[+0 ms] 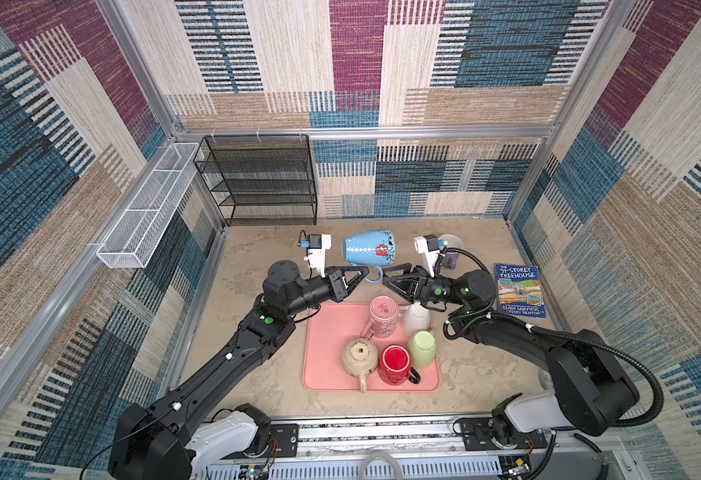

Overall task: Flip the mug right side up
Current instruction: 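Move the right gripper to the light blue mug held by the left gripper, then close the right gripper on the light blue mug while the left gripper releases it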

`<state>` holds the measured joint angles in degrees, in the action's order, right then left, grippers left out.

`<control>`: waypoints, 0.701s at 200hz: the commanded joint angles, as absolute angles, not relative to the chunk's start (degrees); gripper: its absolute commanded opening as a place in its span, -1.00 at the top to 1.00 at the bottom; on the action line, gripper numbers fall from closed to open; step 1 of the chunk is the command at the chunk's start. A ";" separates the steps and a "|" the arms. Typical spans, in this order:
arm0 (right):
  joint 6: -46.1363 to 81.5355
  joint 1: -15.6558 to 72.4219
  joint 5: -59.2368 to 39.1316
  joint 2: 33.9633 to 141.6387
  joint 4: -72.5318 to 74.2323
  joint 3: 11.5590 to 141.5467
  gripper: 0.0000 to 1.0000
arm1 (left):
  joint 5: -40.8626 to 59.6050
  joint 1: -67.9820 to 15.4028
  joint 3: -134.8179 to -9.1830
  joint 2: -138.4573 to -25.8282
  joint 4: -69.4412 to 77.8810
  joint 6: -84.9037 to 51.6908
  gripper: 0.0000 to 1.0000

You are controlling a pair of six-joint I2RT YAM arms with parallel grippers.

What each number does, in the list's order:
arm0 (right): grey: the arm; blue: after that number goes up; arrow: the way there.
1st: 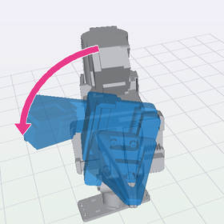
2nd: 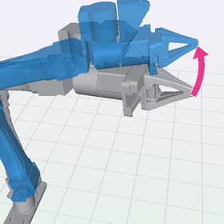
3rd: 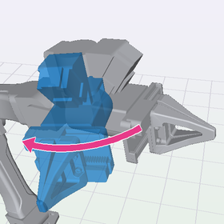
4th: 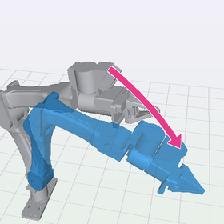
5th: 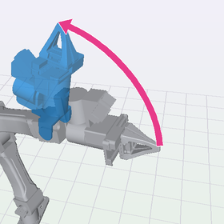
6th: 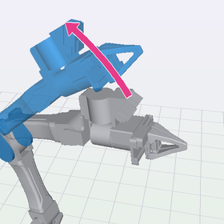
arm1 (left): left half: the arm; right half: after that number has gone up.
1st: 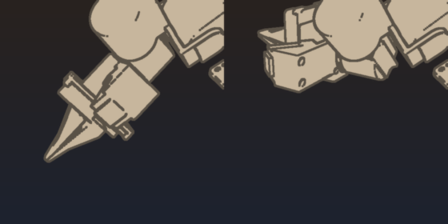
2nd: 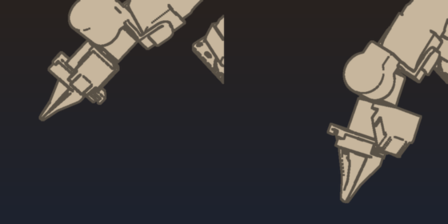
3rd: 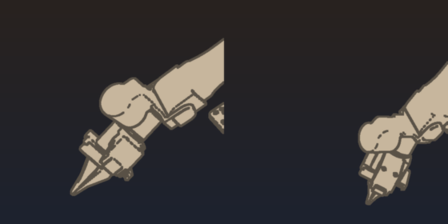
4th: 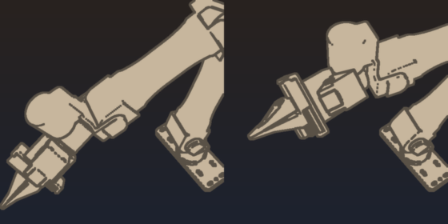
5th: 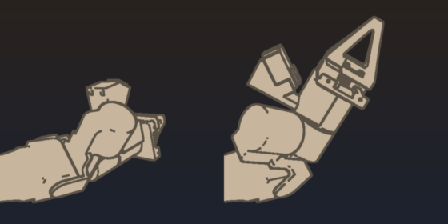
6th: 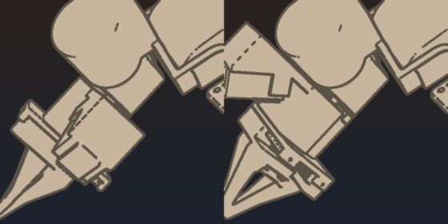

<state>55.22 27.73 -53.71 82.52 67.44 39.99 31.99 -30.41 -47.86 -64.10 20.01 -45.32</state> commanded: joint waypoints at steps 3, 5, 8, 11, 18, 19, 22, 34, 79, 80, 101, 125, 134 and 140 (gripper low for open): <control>57.01 27.89 -53.01 83.61 70.42 41.33 -0.22 | 34.64 -30.34 -48.15 -64.12 26.87 -46.26 1.00; 57.08 27.91 -53.00 83.72 70.47 41.38 -0.22 | 34.70 -30.39 -48.10 -64.19 26.95 -46.30 1.00; 57.24 27.92 -52.88 83.88 70.62 41.61 -0.22 | 34.74 -30.41 -48.03 -64.24 27.04 -46.38 1.00; 57.30 27.88 -52.83 84.05 70.65 41.78 -0.21 | 34.87 -30.41 -48.01 -64.25 27.13 -46.40 1.00; 57.71 27.92 -52.70 84.36 70.97 42.14 -0.19 | 34.84 -30.40 -47.93 -64.34 27.26 -46.43 1.00; 57.81 27.94 -52.68 84.46 71.04 42.16 -0.18 | 34.82 -30.40 -47.92 -64.34 27.34 -46.42 1.00; 58.02 27.87 -52.53 84.63 71.30 42.37 -0.17 | 34.80 -30.41 -47.90 -64.34 27.40 -46.44 1.00; 59.19 27.87 -52.23 85.56 72.66 42.95 -0.09 | 34.82 -30.41 -47.56 -64.50 28.03 -46.73 1.00; 62.54 28.43 -50.99 88.78 76.64 44.83 0.09 | 34.80 -30.41 -46.71 -65.08 29.75 -47.02 1.00; 62.56 28.50 -50.98 88.82 76.73 44.87 0.09 | 34.80 -30.41 -46.69 -65.10 29.77 -47.02 1.00; 63.35 28.78 -50.46 89.78 77.76 45.56 0.16 | 34.78 -30.41 -46.13 -65.47 30.97 -47.42 1.00; 64.07 29.07 -49.95 90.79 78.58 46.31 0.26 | 34.87 -30.41 -45.44 -66.01 32.30 -48.05 1.00; 64.45 29.09 -49.83 91.04 79.20 46.26 0.32 | 34.79 -30.41 -45.16 -66.03 32.54 -48.01 1.00; 64.65 29.11 -49.61 91.11 79.50 46.27 0.36 | 34.73 -30.41 -45.09 -66.01 32.52 -48.00 1.00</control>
<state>62.74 28.93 -51.09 90.65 74.11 45.74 33.30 -30.39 -45.58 -65.95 28.16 -47.86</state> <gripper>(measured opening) 0.353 0.176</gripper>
